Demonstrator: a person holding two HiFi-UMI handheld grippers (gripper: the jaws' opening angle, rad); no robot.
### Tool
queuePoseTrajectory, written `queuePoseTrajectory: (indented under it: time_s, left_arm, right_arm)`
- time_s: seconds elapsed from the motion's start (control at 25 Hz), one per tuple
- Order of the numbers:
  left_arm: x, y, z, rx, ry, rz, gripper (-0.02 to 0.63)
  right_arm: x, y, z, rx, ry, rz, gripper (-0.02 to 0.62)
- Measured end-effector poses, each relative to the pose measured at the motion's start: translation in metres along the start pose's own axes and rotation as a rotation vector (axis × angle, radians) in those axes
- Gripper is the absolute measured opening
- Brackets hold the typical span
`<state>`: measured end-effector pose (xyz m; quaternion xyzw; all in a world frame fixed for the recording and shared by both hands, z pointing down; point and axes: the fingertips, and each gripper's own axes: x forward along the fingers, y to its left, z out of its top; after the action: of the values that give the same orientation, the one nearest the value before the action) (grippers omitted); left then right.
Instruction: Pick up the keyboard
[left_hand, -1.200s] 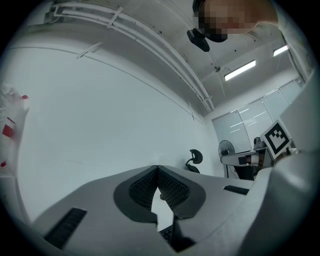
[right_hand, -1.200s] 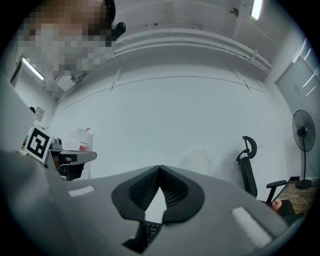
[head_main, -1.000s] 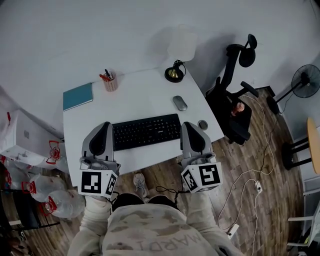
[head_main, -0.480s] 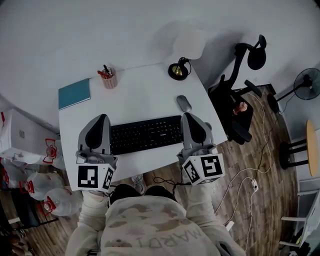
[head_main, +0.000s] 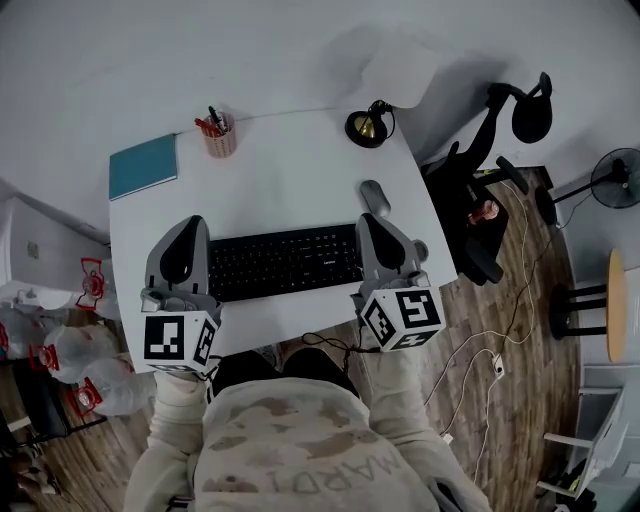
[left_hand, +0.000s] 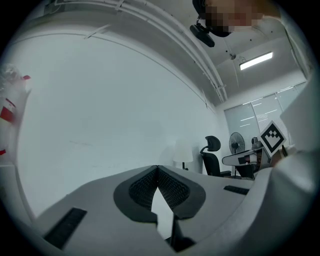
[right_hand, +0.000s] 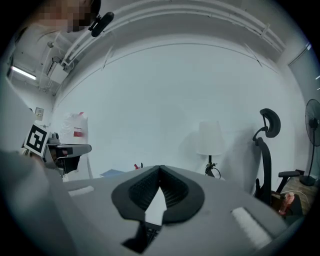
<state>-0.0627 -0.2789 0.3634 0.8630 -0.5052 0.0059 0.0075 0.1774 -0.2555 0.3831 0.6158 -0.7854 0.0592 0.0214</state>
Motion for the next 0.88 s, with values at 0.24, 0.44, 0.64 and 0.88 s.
queuePoseTrajectory:
  time_s: [0.24,0.44,0.64,0.88]
  left_arm:
    - [-0.003,0.005,-0.031,-0.029,0.081,0.058,0.005]
    - [-0.009,0.006,-0.062,-0.052,0.163,0.107,0.005]
    - [-0.018,0.006,-0.091,-0.102,0.225,0.144,0.005]
    - [-0.025,0.013,-0.118,-0.108,0.296,0.163,0.005]
  right_arm:
    - [0.012,-0.012,-0.037,0.045,0.111,0.025,0.011]
    - [0.015,-0.02,-0.07,0.061,0.196,0.042,0.011]
    - [0.015,-0.03,-0.099,0.079,0.263,0.053,0.011]
    - [0.014,-0.044,-0.129,0.094,0.333,0.059,0.032]
